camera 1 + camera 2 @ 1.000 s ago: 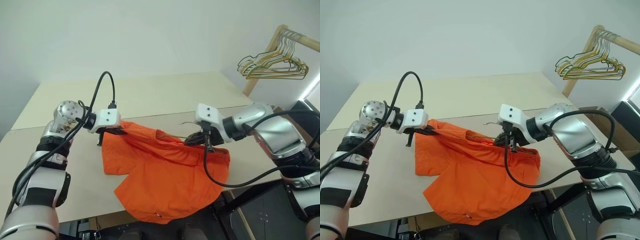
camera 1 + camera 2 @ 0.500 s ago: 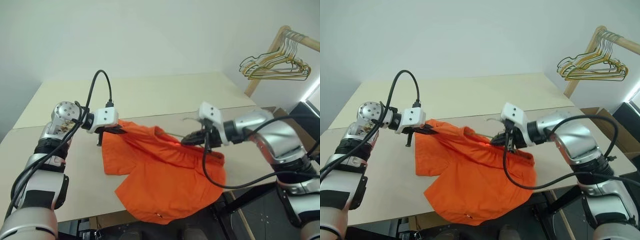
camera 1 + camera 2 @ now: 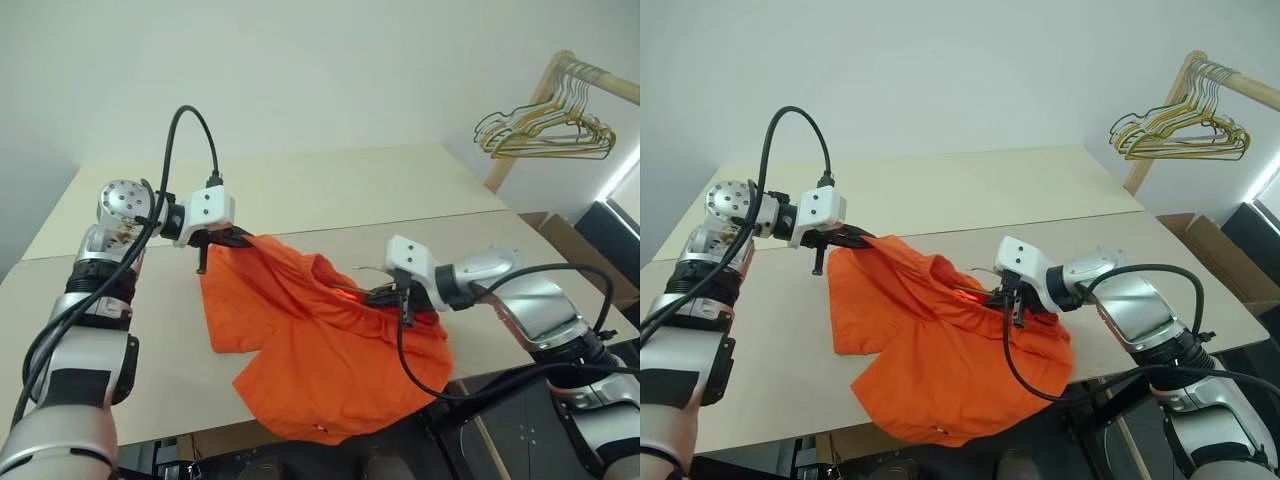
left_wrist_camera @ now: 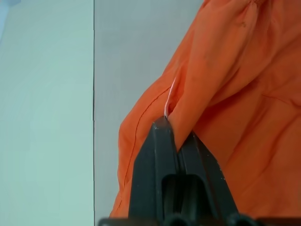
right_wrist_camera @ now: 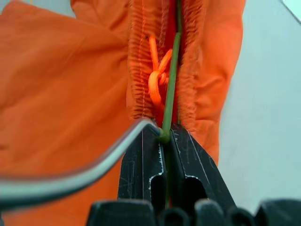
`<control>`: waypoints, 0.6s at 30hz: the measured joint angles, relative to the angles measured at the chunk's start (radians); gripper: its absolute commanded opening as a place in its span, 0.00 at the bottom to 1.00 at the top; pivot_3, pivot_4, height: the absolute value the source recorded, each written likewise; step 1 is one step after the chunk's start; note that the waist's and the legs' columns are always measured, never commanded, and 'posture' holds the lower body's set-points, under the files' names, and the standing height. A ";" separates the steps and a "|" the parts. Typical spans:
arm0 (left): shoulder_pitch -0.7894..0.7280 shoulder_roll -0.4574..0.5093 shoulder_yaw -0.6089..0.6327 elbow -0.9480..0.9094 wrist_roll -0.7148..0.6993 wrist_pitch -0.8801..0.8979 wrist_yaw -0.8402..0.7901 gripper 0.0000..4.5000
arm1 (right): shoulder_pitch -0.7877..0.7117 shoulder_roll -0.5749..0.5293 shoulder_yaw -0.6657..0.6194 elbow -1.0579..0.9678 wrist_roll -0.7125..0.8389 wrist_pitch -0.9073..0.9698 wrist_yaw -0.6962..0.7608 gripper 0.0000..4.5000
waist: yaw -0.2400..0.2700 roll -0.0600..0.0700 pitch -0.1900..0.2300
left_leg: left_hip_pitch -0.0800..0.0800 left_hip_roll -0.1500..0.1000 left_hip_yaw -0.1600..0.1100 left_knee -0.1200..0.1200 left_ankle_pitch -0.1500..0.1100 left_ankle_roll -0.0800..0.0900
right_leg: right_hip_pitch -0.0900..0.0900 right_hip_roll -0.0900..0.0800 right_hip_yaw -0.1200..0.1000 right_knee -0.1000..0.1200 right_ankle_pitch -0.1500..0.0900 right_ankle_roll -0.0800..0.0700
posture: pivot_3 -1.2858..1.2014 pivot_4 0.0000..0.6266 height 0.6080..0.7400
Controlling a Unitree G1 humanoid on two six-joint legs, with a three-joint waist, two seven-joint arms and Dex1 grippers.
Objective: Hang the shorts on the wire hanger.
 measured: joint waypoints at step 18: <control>0.091 -0.005 0.000 -0.065 0.006 0.018 0.036 0.09 | -0.208 -0.066 -0.039 0.020 0.116 0.109 0.163 0.00 | 0.001 0.000 0.000 | 0.000 0.001 0.000 0.000 0.000 0.001 | 0.000 -0.001 0.000 0.000 0.000 0.000 | 0.50 0.00 1.00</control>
